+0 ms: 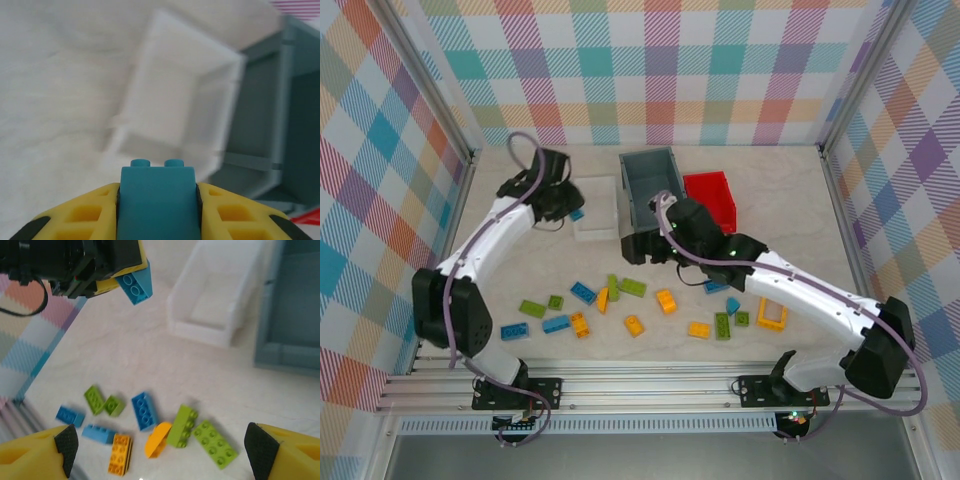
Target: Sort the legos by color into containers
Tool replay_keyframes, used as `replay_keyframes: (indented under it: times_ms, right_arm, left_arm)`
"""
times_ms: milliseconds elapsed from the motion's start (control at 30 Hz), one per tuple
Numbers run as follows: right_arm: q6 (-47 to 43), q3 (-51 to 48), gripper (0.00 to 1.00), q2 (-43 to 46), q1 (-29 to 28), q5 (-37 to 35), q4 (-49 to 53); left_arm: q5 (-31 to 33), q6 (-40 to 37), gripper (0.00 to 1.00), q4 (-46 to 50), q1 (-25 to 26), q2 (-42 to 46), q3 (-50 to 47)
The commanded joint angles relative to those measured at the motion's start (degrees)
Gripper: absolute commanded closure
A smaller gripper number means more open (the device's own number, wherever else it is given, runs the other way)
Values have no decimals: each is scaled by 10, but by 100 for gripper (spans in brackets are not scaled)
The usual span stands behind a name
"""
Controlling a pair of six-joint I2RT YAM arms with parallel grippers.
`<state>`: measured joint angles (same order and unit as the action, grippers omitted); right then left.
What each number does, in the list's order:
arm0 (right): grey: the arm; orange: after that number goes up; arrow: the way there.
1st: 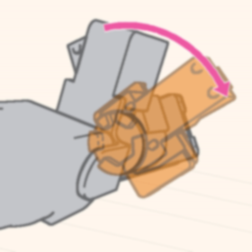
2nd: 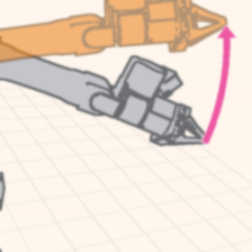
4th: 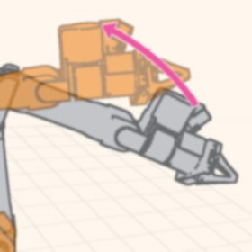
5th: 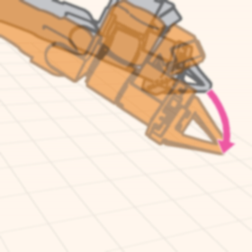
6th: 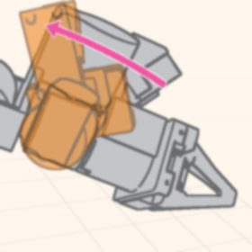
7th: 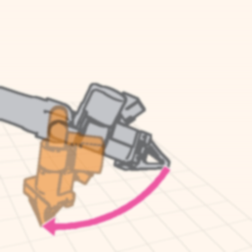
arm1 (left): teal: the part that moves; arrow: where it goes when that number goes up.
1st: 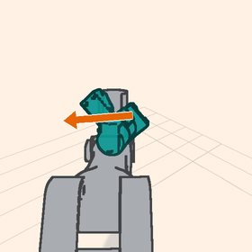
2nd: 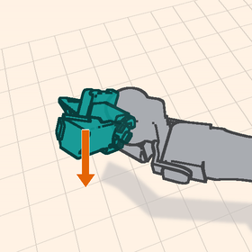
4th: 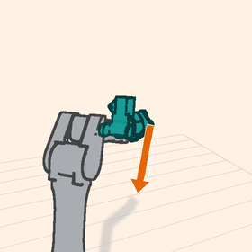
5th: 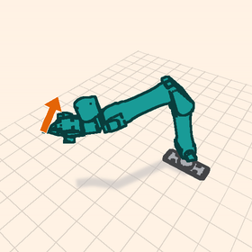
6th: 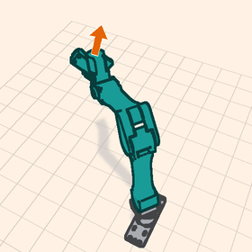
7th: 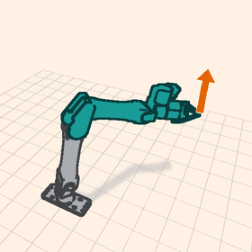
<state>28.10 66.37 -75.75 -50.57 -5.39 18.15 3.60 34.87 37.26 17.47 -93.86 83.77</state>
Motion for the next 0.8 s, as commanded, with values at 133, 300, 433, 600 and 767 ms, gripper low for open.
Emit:
replay_keyframes:
  times_ms: [133, 300, 433, 600, 767]
  right_arm:
    - [51, -6, 12, 46, 33, -65, 39]
    - [56, -23, 12, 81, 60, -80, 70]
    - [92, -37, 12, 98, 93, -108, 124]
    - [166, -58, 14, 111, 146, -142, 213]
    - [214, -79, 17, 127, 185, -169, 296]
  left_arm:
    - [40, -53, 76, 49, 25, -181, 148]
    - [38, -68, 73, 65, 25, -267, 207]
    - [34, -69, 64, 72, 26, -287, 213]
    - [31, -67, 44, 69, 29, -264, 196]
    - [31, -61, 41, 74, 32, -222, 186]
